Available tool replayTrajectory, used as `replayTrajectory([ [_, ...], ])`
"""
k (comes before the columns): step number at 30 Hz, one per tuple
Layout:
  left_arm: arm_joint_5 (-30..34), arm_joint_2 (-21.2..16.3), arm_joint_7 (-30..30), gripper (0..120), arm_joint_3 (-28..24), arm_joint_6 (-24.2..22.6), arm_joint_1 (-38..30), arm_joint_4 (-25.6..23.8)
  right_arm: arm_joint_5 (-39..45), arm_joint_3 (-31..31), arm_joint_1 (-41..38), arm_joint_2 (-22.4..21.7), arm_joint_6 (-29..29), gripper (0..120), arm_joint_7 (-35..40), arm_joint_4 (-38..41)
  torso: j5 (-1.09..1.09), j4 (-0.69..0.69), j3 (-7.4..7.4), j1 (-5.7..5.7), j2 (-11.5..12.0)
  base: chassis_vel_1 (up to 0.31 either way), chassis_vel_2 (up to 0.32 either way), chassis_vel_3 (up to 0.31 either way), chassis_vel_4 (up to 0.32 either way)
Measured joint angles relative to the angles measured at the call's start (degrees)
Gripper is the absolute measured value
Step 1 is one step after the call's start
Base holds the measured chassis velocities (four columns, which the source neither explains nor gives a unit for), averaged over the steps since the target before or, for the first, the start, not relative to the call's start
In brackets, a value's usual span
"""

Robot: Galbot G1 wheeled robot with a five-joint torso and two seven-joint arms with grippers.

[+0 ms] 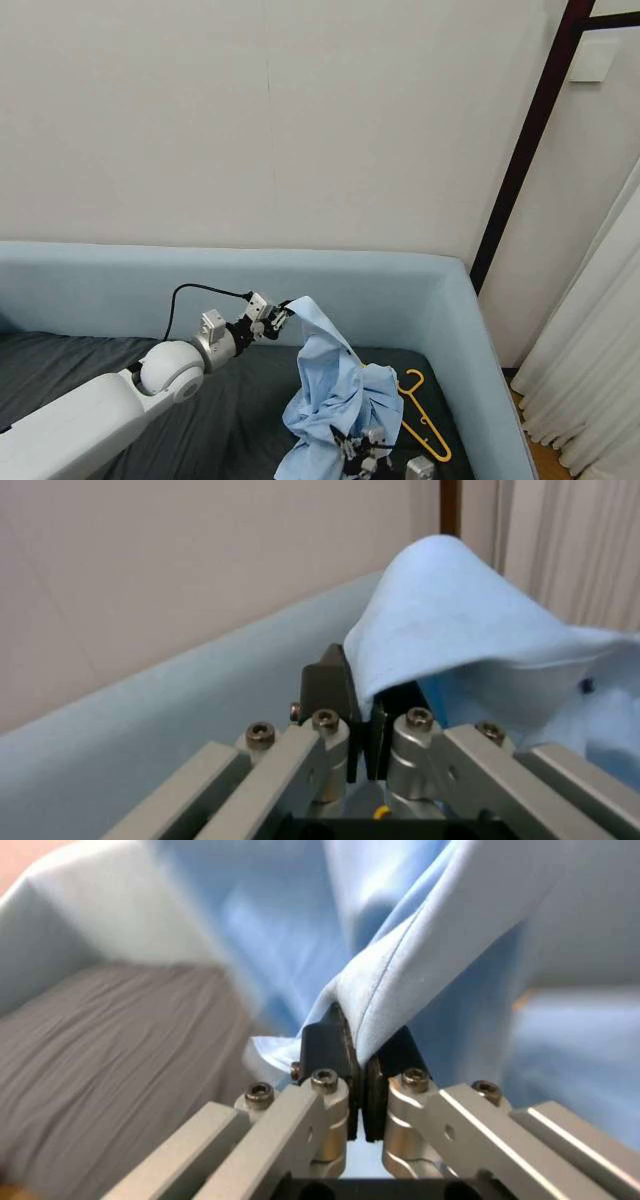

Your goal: Pick up the clothes from the sofa and hang them on the clothes hanger.

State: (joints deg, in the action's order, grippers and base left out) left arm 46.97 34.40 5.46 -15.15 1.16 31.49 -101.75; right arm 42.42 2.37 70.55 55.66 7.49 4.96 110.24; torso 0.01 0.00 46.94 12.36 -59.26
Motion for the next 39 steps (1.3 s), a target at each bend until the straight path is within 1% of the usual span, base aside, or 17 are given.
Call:
replayTrajectory([
  [2, 0.0, -1.2, -0.7, 0, 1.5, -0.6, 0.1, -1.1, 2.3, 3.0, -1.8, -3.6, 1.7, 0, 0.2, 2.7, 0.02, 0.0, 0.0, 0.0, 0.0, 0.0, 0.0, 0.0, 0.0],
  [3, 0.0, -1.2, -0.7, 0, 1.5, -0.6, 0.1, -1.1, 2.3, 3.0, -1.8, -3.6, 1.7, 0, 0.2, 2.7, 0.02, 0.0, 0.0, 0.0, 0.0, 0.0, 0.0, 0.0, 0.0],
  [7, 1.2, -3.4, -2.3, 0, 5.3, -2.2, -1.5, -4.1, 7.5, 7.0, -6.0, -12.6, 4.9, 0, 1.2, 7.7, 0.03, -0.01, 0.0, 0.0, 0.0, 0.0, 0.0, 0.0, 0.0],
  [8, 1.2, -3.4, -2.3, 0, 5.3, -2.2, -1.5, -4.1, 7.5, 7.0, -6.0, -12.6, 4.9, 0, 1.2, 7.7, 0.03, -0.01, 0.0, 0.0, 0.0, 0.0, 0.0, 0.0, 0.0],
  [11, 2.2, -5.9, -3.7, 0, 8.4, -3.7, -0.8, -7.0, 11.0, 10.8, -7.5, -17.5, 5.7, 0, 0.4, 9.8, 0.01, -0.02, 0.0, 0.01, 0.0, 0.0, 0.0, 0.0, 0.0],
  [12, 2.2, -5.9, -3.7, 0, 8.4, -3.7, -0.8, -7.0, 11.0, 10.8, -7.5, -17.5, 5.7, 0, 0.4, 9.8, 0.01, -0.02, 0.0, 0.01, 0.0, 0.0, 0.0, 0.0, 0.0],
  [14, 3.4, -9.5, -4.7, 0, 11.4, -5.2, 0.9, -10.1, 14.1, 13.3, -9.3, -22.3, 5.9, 0, -1.1, 11.1, 0.02, -0.02, 0.0, 0.0, 0.0, 0.0, 0.0, 0.0, 0.0],
  [16, 4.6, -12.5, -5.9, 0, 14.1, -6.5, 2.4, -12.7, 16.9, 13.1, -13.0, -26.1, 6.3, 0, -1.6, 11.8, 0.0, 0.0, -0.01, 0.0, 0.0, 0.0, 0.0, 0.0, 0.0],
  [18, 5.3, -13.8, -6.7, 0, 14.8, -7.3, 2.6, -13.8, 18.5, 12.0, -15.7, -27.7, 6.8, 0, -1.6, 11.9, 0.0, 0.0, -0.01, 0.0, 0.0, 0.0, 0.0, 0.0, 0.0],
  [21, 7.3, -16.7, -8.6, 0, 17.4, -9.3, 2.7, -16.3, 23.3, 5.4, -29.1, -30.5, 8.5, 0, -0.5, 11.3, 0.01, 0.0, 0.0, 0.0, 0.0, 0.0, 0.0, 0.0, 0.0],
  [22, 8.0, -17.1, -8.9, 0, 17.8, -9.9, 2.1, -16.7, 25.0, 2.2, -34.6, -30.7, 9.1, 0, 0.0, 10.7, -0.02, 0.01, -0.01, 0.0, 0.0, 0.0, 0.0, 0.0, 0.0],
  [24, 8.6, -17.4, -9.2, 0, 17.8, -10.4, 1.2, -16.7, 25.8, -0.1, -38.1, -30.6, 9.6, 0, 0.3, 10.2, -0.02, 0.01, 0.0, 0.0, 0.0, 0.0, 0.0, 0.0, 0.0],
  [27, 9.5, -17.5, -9.7, 0, 17.1, -11.1, -2.2, -15.3, 27.4, -8.6, -50.9, -27.8, 11.0, 0, 1.1, 7.1, 0.04, -0.02, 0.0, 0.01, 0.0, 0.0, 0.0, 0.0, 0.0],
  [28, 9.5, -17.5, -9.7, 0, 17.1, -11.1, -2.2, -15.3, 27.4, -8.6, -50.9, -27.8, 11.0, 0, 1.1, 7.1, 0.04, -0.02, 0.0, 0.01, 0.0, 0.0, 0.0, 0.0, 0.0],
  [33, 10.1, -16.9, -10.3, 0, 14.9, -11.3, -6.3, -11.2, 28.0, -23.5, -70.0, -18.2, 11.9, 0, 2.2, -2.2, -0.02, 0.03, 0.02, 0.02, 0.0, 0.0, 0.0, 0.0, 0.0],
  [36, 10.0, -16.4, -10.4, 0, 14.6, -11.3, -7.0, -9.6, 27.9, -26.4, -73.8, -16.0, 11.8, 0, 2.1, -5.0, -0.05, 0.06, 0.01, 0.02, 0.0, 0.0, 0.0, 0.0, 0.0],
  [39, 9.9, -15.9, -10.5, 0, 14.6, -11.0, -7.4, -7.7, 27.6, -27.8, -75.6, -15.1, 11.8, 0, 2.1, -7.1, -0.02, 0.02, 0.01, 0.02, 0.0, 0.0, 0.0, 0.0, 0.0],
])
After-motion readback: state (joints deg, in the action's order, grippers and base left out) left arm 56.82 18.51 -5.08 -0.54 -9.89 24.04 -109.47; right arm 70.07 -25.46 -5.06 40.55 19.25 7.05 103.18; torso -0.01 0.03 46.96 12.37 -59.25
